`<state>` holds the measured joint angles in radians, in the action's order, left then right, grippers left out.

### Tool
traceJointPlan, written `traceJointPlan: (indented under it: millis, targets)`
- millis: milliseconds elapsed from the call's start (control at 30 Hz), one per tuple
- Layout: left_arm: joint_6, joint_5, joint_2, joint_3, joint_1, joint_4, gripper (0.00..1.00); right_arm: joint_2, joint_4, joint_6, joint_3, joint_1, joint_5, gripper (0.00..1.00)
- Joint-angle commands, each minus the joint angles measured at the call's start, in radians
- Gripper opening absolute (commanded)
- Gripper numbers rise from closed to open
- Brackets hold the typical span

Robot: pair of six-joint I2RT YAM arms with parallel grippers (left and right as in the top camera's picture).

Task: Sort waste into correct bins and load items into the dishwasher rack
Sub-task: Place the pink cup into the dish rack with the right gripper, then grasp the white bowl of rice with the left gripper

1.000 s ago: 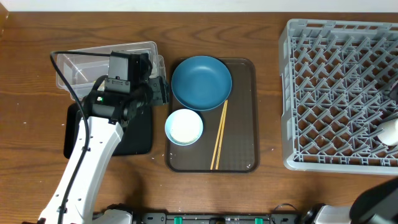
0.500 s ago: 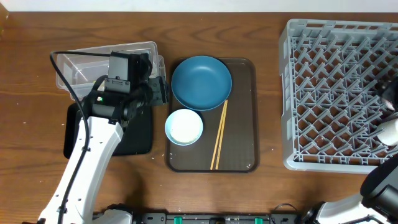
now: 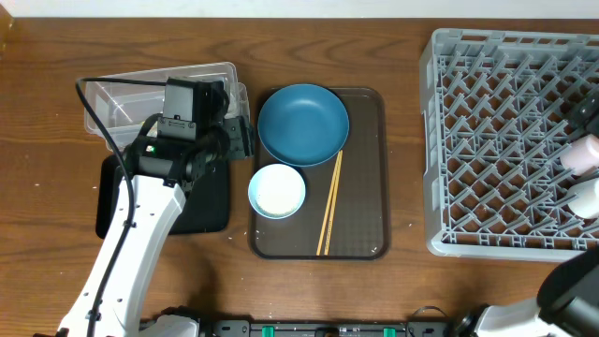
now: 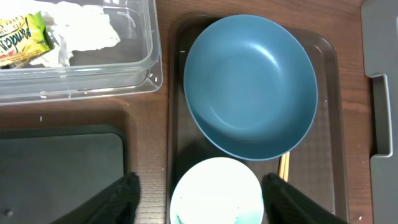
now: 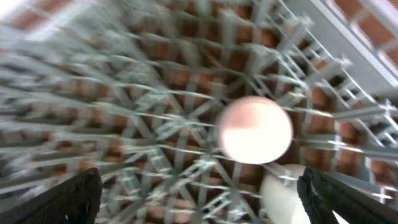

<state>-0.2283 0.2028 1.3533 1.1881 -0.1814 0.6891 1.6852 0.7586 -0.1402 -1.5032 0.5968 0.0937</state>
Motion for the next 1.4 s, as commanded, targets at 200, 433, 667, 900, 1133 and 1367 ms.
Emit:
traceJointPlan:
  millis: [200, 433, 667, 900, 1133, 1367]
  targets:
    - [0.014, -0.010, -0.001, 0.009, 0.000, 0.042, 0.67, -0.064, 0.072, 0.071, -0.011, -0.230, 0.285, 0.99]
    - [0.014, -0.010, 0.033, 0.005, -0.087, 0.094, 0.67, -0.064, 0.076, 0.071, 0.033, -0.477, 0.183, 0.99]
    - [-0.011, -0.010, 0.182, 0.005, -0.246, 0.095, 0.66, -0.064, 0.110, 0.070, 0.038, -0.614, 0.011, 0.99]
    - [-0.024, -0.010, 0.378, 0.005, -0.374, 0.071, 0.66, -0.064, 0.120, 0.067, 0.038, -0.624, 0.011, 0.99]
    - [-0.032, -0.043, 0.509, 0.005, -0.427, 0.057, 0.41, -0.064, 0.121, 0.067, 0.038, -0.624, 0.011, 0.99]
    - [-0.035, -0.076, 0.513, 0.005, -0.426, 0.056, 0.06, -0.064, 0.122, 0.067, 0.038, -0.624, 0.010, 0.99]
